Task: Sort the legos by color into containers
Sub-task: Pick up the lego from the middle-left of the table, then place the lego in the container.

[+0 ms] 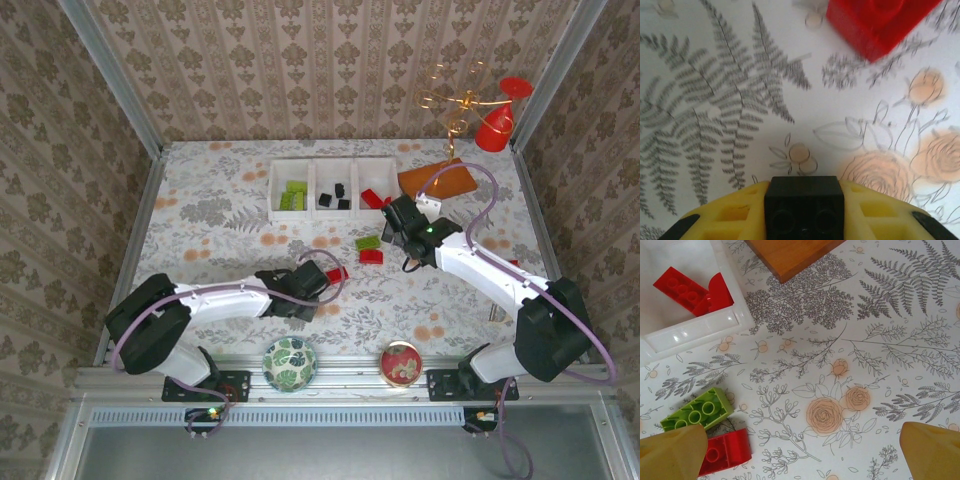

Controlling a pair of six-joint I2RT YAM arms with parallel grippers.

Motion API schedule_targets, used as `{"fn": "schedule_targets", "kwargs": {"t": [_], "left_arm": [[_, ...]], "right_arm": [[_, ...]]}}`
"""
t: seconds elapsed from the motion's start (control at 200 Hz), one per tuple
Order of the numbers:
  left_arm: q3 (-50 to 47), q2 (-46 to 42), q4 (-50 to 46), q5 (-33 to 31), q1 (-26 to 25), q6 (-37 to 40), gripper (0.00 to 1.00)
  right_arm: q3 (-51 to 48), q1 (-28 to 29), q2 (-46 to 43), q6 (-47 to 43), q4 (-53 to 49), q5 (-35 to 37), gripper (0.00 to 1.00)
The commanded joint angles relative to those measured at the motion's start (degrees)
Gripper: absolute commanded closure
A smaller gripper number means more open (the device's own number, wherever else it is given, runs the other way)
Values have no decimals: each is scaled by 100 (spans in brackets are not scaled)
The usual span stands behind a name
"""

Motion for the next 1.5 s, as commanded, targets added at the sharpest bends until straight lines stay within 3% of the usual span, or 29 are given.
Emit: {"fn": "schedule_targets", "kwargs": {"t": [0.0,0.36,0.71,1.155,1.495], "left_arm": [[377,32,241,-252,149,290,68],[1275,196,751,-357,622,1097,68],[2641,1062,1409,-223,1311,1642,67],[4394,2532,1058,-232,1712,2001,66],[5060,3289,842,-184,1886,1958,61]], "right_arm": [[-143,-23,-127,172,-28,178,0],[-443,-32,-614,234,127,437,0],[-784,-58,-1097,154,515,424,0],[-926,-203,-1194,243,720,191,0],[-806,-247,-1082,159,681,-29,0]]}}
